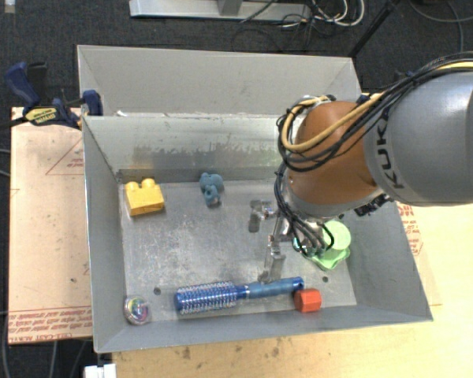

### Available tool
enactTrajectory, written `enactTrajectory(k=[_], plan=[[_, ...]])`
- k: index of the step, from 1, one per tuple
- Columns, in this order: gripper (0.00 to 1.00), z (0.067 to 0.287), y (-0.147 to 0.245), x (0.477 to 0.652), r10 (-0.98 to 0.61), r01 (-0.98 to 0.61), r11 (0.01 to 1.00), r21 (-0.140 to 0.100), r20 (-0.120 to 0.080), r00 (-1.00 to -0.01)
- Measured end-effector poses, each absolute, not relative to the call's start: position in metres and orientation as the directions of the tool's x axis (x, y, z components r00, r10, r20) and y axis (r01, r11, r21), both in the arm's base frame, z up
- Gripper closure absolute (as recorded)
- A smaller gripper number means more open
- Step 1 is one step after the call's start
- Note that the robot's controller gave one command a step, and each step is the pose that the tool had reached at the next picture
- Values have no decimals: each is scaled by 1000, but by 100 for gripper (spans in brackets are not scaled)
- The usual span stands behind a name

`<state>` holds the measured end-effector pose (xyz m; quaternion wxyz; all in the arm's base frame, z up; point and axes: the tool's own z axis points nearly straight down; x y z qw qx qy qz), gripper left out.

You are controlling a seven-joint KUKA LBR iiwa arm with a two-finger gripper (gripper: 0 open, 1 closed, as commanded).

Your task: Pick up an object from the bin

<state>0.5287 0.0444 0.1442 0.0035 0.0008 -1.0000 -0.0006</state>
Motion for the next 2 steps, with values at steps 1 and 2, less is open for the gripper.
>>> enactTrajectory(k=[1,2], plan=[[0,67,49,489,-64,-64,998,1,-2,-998],[0,101,46,486,-162,-162,987,0,-3,-987]])
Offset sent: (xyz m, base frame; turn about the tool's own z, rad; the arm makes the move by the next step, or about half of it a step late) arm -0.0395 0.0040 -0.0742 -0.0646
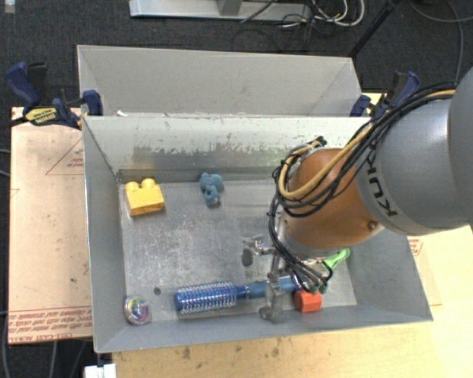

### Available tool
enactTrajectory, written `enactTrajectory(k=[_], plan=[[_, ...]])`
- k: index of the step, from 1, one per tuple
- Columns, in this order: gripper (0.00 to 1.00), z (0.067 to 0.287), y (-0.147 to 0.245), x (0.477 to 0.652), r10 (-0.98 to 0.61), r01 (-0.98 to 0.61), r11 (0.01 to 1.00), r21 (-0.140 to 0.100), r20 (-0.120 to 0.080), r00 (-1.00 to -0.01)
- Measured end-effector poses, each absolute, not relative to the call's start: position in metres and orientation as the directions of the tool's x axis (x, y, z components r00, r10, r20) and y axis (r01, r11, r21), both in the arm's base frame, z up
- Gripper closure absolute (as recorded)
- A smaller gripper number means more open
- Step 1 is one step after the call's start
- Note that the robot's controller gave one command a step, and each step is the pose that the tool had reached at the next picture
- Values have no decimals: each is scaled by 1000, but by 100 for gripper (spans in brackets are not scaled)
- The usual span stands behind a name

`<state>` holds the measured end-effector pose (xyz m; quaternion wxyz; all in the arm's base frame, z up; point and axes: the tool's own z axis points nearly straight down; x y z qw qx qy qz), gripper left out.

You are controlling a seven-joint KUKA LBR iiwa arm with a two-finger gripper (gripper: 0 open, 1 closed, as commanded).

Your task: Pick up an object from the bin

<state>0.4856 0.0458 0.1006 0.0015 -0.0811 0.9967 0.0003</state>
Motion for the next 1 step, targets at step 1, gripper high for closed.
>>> enactTrajectory(k=[1], plan=[[0,100,47,487,-274,-274,962,1,-2,-962]])
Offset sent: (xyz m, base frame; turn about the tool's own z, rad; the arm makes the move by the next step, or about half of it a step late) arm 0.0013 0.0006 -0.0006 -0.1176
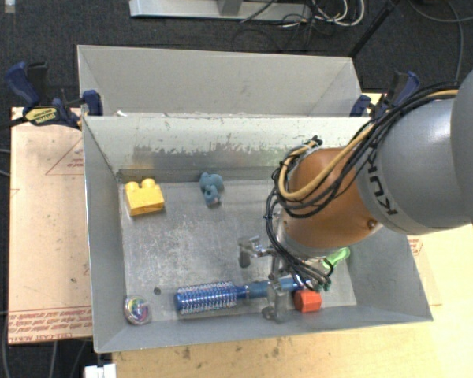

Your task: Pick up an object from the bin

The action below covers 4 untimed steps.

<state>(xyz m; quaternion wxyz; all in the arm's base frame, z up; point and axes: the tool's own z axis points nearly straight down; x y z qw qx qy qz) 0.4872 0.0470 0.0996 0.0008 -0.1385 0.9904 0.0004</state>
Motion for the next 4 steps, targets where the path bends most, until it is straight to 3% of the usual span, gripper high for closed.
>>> enactTrajectory(k=[1,2,3,4], plan=[[0,70,50,496,-258,-258,966,1,-7,-966],[0,70,50,497,-256,-256,967,1,-10,-967],[100,70,50,496,-255,-255,967,2,-7,-967],[100,148,51,499,-254,-254,967,-1,-9,-967]])
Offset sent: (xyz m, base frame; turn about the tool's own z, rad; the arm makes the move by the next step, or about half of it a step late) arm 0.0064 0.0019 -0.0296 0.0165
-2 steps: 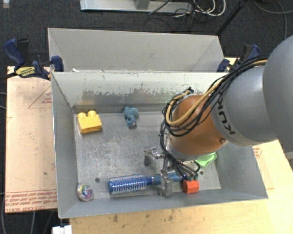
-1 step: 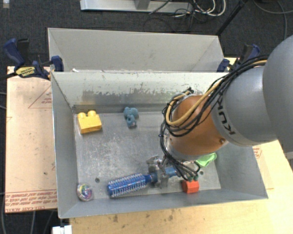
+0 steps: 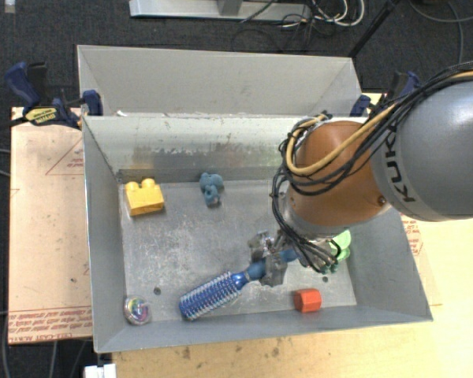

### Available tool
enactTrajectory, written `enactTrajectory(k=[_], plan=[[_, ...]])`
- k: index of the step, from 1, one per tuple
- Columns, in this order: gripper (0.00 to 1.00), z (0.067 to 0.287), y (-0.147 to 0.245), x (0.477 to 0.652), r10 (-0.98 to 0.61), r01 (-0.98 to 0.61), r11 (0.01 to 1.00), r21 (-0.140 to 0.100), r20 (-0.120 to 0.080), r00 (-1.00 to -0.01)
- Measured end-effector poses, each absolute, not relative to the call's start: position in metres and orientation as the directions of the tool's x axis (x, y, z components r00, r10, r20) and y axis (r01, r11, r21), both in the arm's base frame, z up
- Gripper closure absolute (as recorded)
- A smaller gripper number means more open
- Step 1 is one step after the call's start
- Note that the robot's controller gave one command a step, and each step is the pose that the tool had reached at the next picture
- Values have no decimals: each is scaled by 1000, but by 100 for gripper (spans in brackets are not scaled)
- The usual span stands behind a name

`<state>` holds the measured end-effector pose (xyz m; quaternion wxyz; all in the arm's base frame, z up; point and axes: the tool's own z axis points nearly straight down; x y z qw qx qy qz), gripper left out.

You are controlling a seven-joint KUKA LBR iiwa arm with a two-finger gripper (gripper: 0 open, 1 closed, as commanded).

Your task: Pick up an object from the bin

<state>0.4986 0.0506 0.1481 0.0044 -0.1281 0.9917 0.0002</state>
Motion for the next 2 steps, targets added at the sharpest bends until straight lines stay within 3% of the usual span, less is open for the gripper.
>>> enactTrajectory(k=[1,2], plan=[[100,157,51,499,-253,-253,968,0,-3,-968],[100,197,51,501,-251,-251,968,-1,-6,-968]])
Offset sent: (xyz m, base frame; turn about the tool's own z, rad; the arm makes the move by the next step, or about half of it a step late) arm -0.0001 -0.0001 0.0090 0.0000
